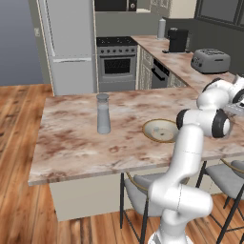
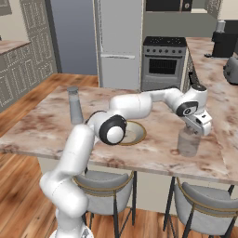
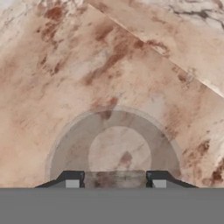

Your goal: There are two ice cubes in the ice bowl. Place both ice cubes in the glass cup.

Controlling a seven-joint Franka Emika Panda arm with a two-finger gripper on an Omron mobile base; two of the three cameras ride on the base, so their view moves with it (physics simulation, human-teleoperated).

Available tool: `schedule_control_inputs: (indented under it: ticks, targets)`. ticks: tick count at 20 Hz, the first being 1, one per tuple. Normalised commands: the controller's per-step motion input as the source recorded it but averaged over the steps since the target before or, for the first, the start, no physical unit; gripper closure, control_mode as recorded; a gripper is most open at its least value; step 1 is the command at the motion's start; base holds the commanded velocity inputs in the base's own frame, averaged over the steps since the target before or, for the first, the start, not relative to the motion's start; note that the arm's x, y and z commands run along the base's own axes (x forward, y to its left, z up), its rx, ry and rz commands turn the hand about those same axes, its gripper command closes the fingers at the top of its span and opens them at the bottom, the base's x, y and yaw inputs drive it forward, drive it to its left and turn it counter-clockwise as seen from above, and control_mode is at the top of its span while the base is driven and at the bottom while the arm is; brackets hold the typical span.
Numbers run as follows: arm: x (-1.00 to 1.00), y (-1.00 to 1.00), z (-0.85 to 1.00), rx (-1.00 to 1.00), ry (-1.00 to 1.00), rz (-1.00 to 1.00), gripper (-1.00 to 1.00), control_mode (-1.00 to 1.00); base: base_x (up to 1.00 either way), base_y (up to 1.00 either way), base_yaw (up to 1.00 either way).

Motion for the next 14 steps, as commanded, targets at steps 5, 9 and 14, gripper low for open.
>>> schedule_control_inputs:
  ticks: [5,9,14]
  targets:
    - [0.19,-0.03,-0.23,0.00,0.03,0.00,1.00,-1.00,0.00,0.00,0.00]
    - [0.13,0.00,-0.42,0.00,0.05,0.00,1.00,-1.00,0.00,0.00,0.00]
    - [0.15,-0.06,-0.15,0.00,0.01,0.00,1.00,-1.00,0.00,0.00,0.00]
